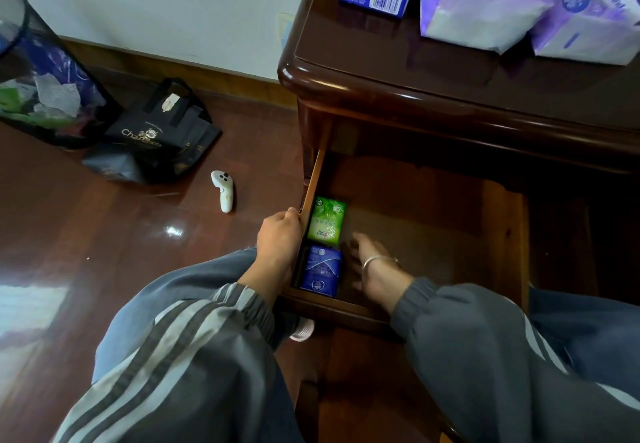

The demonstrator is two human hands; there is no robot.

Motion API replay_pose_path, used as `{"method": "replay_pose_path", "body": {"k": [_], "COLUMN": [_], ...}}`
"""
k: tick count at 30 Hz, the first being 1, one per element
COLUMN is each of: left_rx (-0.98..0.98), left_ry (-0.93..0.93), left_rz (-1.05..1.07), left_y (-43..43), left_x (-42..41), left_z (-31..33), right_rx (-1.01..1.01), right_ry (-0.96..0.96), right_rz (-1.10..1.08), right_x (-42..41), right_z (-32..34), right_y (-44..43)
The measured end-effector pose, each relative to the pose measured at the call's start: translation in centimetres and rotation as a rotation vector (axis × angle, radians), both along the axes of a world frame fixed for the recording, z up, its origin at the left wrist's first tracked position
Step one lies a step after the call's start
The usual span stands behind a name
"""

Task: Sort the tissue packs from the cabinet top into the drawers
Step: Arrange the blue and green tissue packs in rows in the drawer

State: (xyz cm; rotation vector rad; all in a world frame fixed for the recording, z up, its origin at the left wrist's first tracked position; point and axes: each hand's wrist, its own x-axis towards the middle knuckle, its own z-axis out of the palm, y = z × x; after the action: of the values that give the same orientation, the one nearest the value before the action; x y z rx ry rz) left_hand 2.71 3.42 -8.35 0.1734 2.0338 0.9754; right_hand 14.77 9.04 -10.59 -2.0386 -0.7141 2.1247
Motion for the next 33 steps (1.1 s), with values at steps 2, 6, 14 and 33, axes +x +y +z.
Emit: {"method": "replay_pose_path", "body": {"k": [2, 6, 14, 33], "left_rx": [-0.003, -0.005, 0.002, -0.024], "left_ry": [0.033, 0.051, 0.052, 0.151], "left_rz": [0.004, 0.006, 0.0, -0.12], "left_y": [0.1, 0.0, 0.0, -0.1], "left_x": [0.0, 0.0, -0.2, -0.2], "left_z": [-0.4, -0.7, -1.1, -0.7], "right_rx": [-0.078, -0.174, -0.237, 0.286], "right_ry": [0.089, 0.277, 0.264, -0.01], "right_rz": [-0.107, -0.173, -0.144, 0.263], "right_x": [0.1, -1.1, -0.8, -1.3], "right_z": [-0.2, 0.4, 0.6, 1.7], "right_y": [-1.5, -2.0, -0.7, 2.7]}}
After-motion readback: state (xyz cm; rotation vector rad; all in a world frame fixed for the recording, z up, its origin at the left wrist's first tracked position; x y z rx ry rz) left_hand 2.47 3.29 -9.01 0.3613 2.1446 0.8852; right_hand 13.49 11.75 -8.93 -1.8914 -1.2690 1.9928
